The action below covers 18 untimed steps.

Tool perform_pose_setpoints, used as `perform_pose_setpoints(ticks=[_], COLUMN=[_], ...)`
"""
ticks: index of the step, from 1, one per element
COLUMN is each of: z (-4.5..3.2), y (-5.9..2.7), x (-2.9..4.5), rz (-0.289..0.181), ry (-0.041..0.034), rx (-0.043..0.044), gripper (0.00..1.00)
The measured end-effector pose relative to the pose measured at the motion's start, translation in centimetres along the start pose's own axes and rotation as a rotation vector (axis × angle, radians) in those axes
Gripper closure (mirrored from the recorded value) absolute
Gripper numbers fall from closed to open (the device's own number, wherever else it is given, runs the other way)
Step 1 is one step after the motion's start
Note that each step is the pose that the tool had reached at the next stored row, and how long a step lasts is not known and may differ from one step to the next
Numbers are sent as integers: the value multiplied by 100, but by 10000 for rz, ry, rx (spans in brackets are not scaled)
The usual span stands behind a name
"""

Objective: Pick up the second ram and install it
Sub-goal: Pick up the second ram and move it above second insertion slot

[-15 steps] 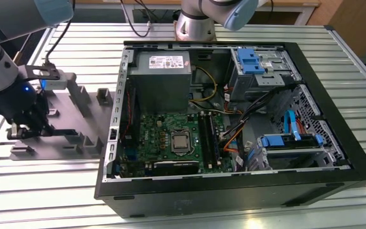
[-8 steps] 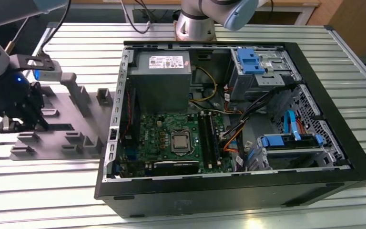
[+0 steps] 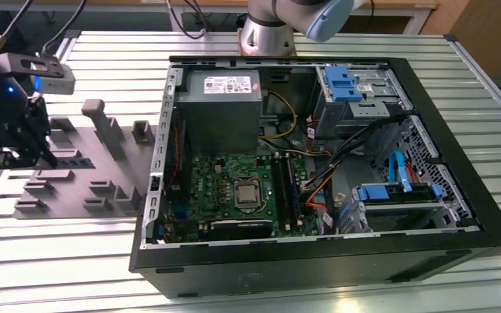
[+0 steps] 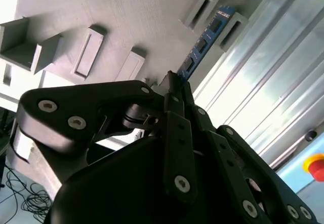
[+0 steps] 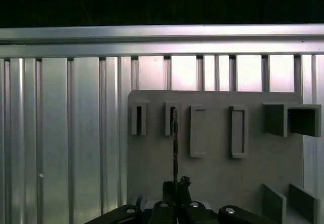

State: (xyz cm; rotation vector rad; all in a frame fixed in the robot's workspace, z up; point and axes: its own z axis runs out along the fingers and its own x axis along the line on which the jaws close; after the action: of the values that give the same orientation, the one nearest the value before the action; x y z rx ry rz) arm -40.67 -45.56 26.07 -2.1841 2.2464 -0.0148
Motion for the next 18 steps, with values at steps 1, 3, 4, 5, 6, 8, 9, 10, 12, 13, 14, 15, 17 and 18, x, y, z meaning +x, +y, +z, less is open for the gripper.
perform_pose_setpoints(ticks=[1,3,4,5,6,8,9,10,12,13,14,15,17,18], z=[-40,-123,-166,-209,-253,-342,-387,-436,-524,-567,-607,-647,-729,-767], y=[0,-2,-2,-2,-3,-4,-5,-5,-7,-7,-8,-8,-9,-10], x=[0,0,0,0,0,0,0,0,0,0,1,0,0,1], rz=[0,0,0,0,0,0,0,0,0,0,0,0,0,0], ry=[1,-1,1,1,0,0,0,1,0,1,0,0,0,-1], rx=[-1,1,-1,-1,0,0,0,-2,0,-1,-1,-1,0,1], gripper=[86,86,86,86,86,86,86,86,86,86,86,86,86,86])
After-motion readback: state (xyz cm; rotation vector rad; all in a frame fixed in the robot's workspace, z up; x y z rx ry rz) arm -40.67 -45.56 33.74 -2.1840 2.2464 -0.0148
